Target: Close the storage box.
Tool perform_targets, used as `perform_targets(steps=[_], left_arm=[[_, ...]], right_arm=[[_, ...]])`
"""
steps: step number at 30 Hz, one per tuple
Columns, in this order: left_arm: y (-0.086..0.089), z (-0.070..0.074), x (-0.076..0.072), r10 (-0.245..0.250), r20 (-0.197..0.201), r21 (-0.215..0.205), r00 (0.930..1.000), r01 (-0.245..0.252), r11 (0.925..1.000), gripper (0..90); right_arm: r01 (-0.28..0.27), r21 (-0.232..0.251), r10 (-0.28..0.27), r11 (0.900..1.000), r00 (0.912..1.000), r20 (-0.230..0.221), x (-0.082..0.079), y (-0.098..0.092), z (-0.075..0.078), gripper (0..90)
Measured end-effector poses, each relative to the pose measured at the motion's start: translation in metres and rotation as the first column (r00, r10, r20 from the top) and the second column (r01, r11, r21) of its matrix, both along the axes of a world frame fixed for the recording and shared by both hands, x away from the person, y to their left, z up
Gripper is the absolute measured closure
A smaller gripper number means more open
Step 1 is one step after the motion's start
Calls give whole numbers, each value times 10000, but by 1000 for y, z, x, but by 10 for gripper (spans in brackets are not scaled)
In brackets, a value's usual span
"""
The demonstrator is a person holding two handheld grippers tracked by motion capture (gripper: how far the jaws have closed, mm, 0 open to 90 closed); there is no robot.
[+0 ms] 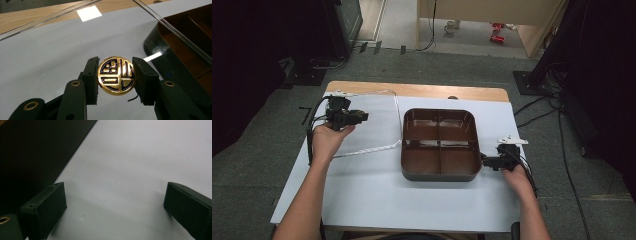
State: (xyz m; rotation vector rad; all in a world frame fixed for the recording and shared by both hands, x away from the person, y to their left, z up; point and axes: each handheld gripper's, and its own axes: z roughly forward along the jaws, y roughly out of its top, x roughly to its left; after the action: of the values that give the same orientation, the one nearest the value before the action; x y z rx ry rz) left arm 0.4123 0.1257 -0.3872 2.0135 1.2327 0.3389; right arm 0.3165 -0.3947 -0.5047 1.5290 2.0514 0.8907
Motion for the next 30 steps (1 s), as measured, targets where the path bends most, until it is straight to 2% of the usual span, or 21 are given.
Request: perform_targets(steps=[4,8,12,13,14,15,19,24,30], left_arm=[[-10,4,-6,-199,-10,-73,9998,199,9998,596],[-22,6,-11,-378,32,70,9993,378,9993,596],[-46,7,-16,-809,30,289,9967,807,9963,596],[-46,7,-16,-809,30,289,9967,807,9963,596],[-56,8,-18,-945,71,295,9955,943,9951,596],[-56,8,-18,-945,71,295,9955,943,9951,596],[-76,8,-20,-1279,47,263,9918,1277,9915,596],[-92,7,-22,-1449,-2,155,9894,1449,9893,596],[-113,6,-26,-1653,48,250,9862,1651,9860,596]], right_arm=[[5,-4,-5,10000,10000,-2,0,0,0,38],[1,-19,-1,10000,10000,-18,0,0,0,38],[3,-30,-3,10000,10000,-18,0,0,0,38],[5,-29,-5,10000,10000,-19,0,0,0,38],[-5,-34,5,10000,10000,-14,0,0,0,38],[-5,-34,5,10000,10000,-14,0,0,0,38],[11,-16,-11,10000,10000,-24,0,0,0,38],[10,-15,-10,10000,10000,-15,0,0,0,38],[22,-6,-22,10000,10000,-26,0,0,0,38]])
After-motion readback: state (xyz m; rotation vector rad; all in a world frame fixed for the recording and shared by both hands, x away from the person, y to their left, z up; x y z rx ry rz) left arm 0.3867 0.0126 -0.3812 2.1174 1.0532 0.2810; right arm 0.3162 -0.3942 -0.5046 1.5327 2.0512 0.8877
